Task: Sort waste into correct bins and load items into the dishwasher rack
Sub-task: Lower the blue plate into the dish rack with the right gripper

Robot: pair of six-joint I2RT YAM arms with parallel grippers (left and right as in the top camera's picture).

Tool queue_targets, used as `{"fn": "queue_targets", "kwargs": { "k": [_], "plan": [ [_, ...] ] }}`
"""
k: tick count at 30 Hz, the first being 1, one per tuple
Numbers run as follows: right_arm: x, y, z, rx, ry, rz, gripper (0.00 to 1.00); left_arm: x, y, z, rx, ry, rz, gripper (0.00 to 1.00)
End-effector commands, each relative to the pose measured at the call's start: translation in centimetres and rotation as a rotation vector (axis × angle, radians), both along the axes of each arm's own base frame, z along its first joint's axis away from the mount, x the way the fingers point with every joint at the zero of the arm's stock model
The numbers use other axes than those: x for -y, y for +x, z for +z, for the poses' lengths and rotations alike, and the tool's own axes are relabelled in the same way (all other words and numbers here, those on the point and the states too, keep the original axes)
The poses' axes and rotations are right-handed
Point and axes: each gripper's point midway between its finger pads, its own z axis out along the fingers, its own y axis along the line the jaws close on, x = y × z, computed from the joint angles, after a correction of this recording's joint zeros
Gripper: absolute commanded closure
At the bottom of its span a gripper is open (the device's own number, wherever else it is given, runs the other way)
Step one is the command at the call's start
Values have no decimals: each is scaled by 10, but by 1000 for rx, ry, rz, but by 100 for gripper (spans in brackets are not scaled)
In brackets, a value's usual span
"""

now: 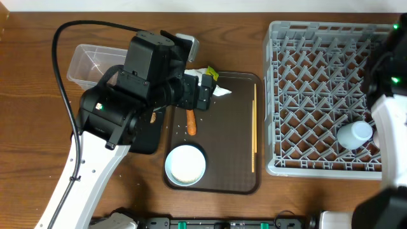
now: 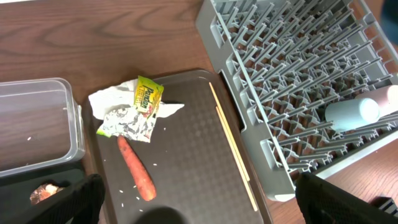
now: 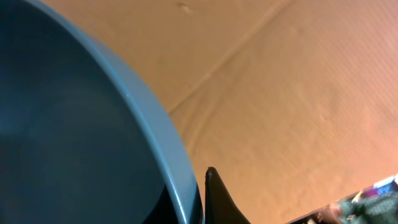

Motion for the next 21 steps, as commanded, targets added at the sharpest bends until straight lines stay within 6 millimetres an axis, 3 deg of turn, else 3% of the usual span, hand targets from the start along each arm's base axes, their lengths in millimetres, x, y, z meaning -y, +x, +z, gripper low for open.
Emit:
{"fn": "queue_targets", "kwargs": {
  "k": [1, 12, 21],
  "plan": [
    [5, 17, -11, -172, -36, 23, 99, -1, 0, 3, 8, 4, 0, 2],
    [-25, 81, -75, -410, -42, 210, 99, -4, 0, 0, 2, 19, 10, 2],
    [-49, 100, -116, -534, -29, 273, 98, -4, 1, -2, -4, 22, 10, 2]
  ]
}}
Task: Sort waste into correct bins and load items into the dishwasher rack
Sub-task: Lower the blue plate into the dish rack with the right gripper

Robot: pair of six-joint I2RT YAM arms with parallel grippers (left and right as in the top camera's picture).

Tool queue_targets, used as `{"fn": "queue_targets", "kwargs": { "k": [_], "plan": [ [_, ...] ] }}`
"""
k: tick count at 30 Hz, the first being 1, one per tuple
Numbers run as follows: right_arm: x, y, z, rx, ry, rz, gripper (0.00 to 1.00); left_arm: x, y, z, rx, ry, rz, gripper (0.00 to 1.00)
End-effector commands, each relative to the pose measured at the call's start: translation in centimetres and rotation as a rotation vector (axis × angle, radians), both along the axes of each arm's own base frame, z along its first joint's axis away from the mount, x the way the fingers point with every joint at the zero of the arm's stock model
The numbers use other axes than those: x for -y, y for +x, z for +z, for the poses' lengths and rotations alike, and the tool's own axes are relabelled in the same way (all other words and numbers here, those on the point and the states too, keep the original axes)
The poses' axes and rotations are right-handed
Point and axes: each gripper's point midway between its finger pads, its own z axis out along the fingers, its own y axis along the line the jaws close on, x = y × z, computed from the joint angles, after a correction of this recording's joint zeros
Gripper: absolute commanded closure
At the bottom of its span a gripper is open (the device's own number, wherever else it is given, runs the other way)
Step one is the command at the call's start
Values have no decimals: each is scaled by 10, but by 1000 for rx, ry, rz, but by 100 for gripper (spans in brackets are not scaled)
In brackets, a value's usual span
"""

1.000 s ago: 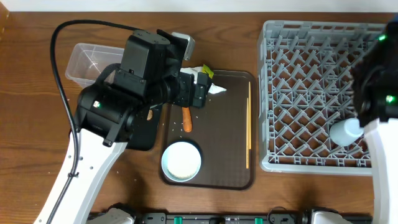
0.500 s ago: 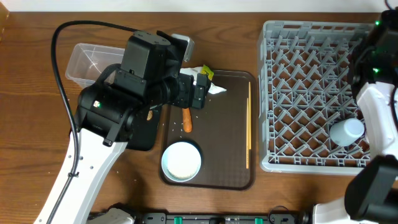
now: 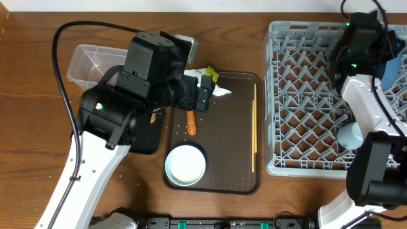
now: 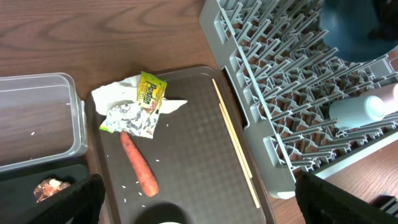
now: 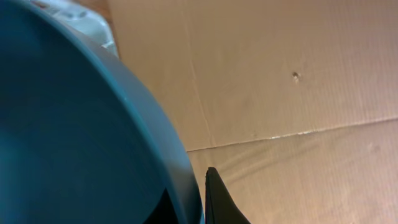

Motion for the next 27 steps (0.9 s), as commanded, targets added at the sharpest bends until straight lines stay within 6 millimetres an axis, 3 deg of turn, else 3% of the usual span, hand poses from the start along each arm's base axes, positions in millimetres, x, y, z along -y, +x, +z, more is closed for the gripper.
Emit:
{"fn": "queue_targets", "kwargs": {
  "k": [1, 5, 7, 9, 20, 22, 27],
  "plan": [
    [-8, 8, -20, -66, 12, 27, 92, -1, 3, 0, 6, 10, 4, 2],
    [-22, 12, -22, -58, 20, 51, 28, -1, 3, 0, 4, 11, 4, 2],
    [-32, 12, -22, -29, 28, 52, 11, -1, 3, -1, 2, 12, 4, 2],
    [-43, 12, -27, -29, 47, 64, 3, -1, 2, -2, -2, 15, 4, 2],
    [-106, 13, -79, -39, 325, 213, 1, -5, -5, -10, -46, 38, 4, 2],
    [-110, 10, -77, 1, 364, 205, 1, -6, -6, -11, -51, 41, 6, 2],
    [-116, 5, -49, 87, 427, 241, 1, -7, -8, -13, -61, 46, 5, 2]
  ]
}}
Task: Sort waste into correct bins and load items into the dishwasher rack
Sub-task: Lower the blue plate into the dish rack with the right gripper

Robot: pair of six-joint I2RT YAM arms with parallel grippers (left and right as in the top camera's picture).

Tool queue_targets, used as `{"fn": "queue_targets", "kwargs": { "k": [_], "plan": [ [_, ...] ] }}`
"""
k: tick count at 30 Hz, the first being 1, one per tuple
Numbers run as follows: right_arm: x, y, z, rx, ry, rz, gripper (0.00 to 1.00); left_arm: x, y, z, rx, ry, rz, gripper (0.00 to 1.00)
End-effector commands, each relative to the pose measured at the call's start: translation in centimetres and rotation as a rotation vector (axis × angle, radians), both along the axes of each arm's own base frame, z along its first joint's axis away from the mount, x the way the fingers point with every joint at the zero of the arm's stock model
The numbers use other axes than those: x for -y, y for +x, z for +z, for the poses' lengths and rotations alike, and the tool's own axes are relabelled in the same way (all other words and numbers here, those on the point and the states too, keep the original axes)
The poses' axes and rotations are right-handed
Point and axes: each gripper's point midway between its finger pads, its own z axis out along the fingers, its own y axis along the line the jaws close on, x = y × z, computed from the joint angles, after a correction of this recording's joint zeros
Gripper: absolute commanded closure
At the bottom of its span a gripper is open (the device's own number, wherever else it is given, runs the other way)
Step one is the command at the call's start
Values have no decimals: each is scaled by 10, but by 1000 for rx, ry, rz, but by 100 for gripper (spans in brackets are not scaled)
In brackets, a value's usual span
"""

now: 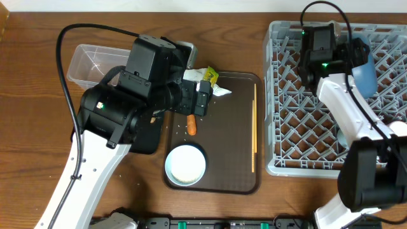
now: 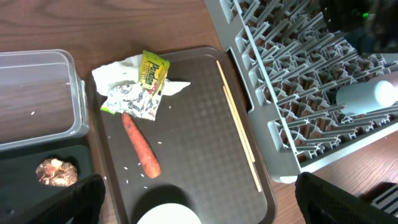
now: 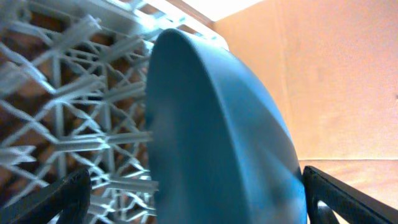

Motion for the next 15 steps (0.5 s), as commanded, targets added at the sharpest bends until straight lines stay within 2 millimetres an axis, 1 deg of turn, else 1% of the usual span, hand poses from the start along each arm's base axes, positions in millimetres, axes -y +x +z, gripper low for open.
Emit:
{"fn": "queue_targets", "kwargs": {
  "k": [1, 5, 8, 12, 15],
  "plan": [
    [-13, 0, 12, 104, 144, 39, 1, -2, 2, 0, 4, 14, 4, 2],
    [-20, -7, 49, 193, 194, 86, 1, -2, 2, 0, 4, 14, 5, 2],
    [-29, -13, 70, 240, 255, 142, 1, -2, 2, 0, 4, 14, 4, 2],
    [-45, -27, 82, 273, 385, 198, 1, -2, 2, 0, 4, 15, 5, 2],
    [-59, -35, 82, 270, 487, 232, 1, -2, 2, 0, 4, 15, 5, 2]
  ]
}}
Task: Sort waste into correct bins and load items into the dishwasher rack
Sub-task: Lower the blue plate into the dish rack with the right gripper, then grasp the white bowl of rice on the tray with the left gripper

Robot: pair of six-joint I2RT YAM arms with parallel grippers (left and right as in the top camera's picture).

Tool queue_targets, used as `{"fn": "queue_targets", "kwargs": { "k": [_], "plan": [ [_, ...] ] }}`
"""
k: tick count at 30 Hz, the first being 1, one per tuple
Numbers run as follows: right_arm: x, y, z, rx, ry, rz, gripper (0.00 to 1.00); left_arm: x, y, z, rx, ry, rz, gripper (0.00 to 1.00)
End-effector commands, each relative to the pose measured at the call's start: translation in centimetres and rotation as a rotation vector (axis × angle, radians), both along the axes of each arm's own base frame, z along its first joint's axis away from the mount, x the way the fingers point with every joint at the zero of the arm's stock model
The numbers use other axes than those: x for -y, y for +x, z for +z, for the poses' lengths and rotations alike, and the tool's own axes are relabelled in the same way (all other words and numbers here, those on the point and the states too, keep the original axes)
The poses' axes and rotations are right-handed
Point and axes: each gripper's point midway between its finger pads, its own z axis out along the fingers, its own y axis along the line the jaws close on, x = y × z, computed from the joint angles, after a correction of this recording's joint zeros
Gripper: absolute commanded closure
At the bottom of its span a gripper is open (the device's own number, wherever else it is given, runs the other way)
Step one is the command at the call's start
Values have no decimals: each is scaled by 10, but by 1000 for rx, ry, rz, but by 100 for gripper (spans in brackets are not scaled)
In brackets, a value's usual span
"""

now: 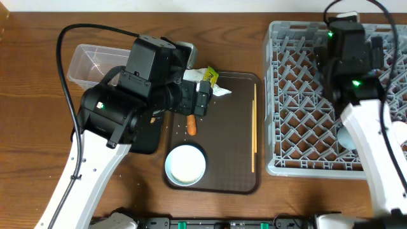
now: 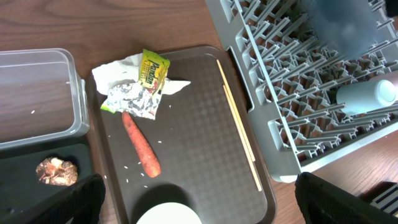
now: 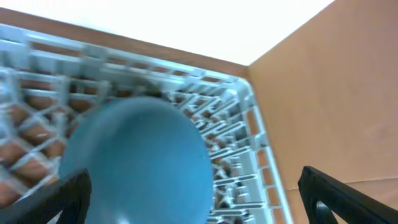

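Note:
A blue bowl rests in the grey dishwasher rack near its far corner. My right gripper hangs open just behind the bowl, fingers spread wide and off it. On the brown tray lie a carrot, a foil wrapper, a yellow packet, a white napkin, chopsticks and a white bowl. Above the tray's left part my left gripper is open and holds nothing.
A clear container stands at the back left. In front of it sits a black bin holding a food scrap. A white cup lies in the rack's near right part.
My right gripper has drawn back from the blue bowl, which now shows whole and stays in the rack. The right arm has shifted to the right over the rack. The left arm is still.
My right gripper was shut on the blue bowl's rim at the table's right edge, then carried it above the rack's far right. Half a second ago it stood open beside the bowl in the rack; now it is farther off. The left gripper stayed open above the tray.

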Motion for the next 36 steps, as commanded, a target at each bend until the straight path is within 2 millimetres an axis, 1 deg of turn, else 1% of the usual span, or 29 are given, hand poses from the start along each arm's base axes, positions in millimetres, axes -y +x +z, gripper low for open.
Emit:
{"fn": "queue_targets", "kwargs": {
  "k": [1, 4, 7, 10, 12, 13, 15, 18, 21, 23, 24, 26, 28, 33, 36],
  "plan": [
    [-26, -3, -8, 9, 182, 84, 1, -2, 2, 0, 6, 13, 4, 2],
    [-47, -12, -17, -36, 305, 153, 1, -2, 2, 0, 5, 13, 5, 2],
    [-79, -22, -28, -98, 470, 259, 1, -6, 1, -3, 2, 42, 7, 2],
    [-118, -33, -34, -167, 634, 406, 1, -32, 6, -12, 13, 170, 91, 2],
    [-136, -41, -35, -204, 712, 478, 1, -51, 7, -24, 0, 267, 150, 2],
    [-141, -44, -35, -218, 736, 499, 1, -56, 5, -30, -20, 292, 159, 2],
    [-146, -48, -36, -235, 760, 518, 1, -57, -1, -49, -83, 317, 145, 2],
    [-146, -50, -38, -245, 789, 494, 2, -53, -16, -88, -213, 346, 85, 1],
    [-146, -51, -38, -244, 815, 467, 13, -35, -42, -131, -362, 337, -39, 9],
    [-146, -51, -38, -244, 815, 467, 20, -27, -60, -156, -446, 353, -91, 13],
    [-146, -50, -38, -243, 815, 467, 20, -25, -68, -167, -478, 377, -112, 17],
    [-146, -50, -38, -242, 815, 467, 20, -20, -83, -188, -525, 420, -161, 20],
    [-146, -50, -38, -242, 815, 466, 20, -11, -95, -203, -536, 446, -211, 23],
    [-146, -50, -38, -242, 815, 466, 19, 12, -113, -225, -501, 462, -301, 24],
    [-146, -50, -38, -243, 815, 466, 19, 17, -122, -237, -507, 461, -291, 25]
  ]
}}
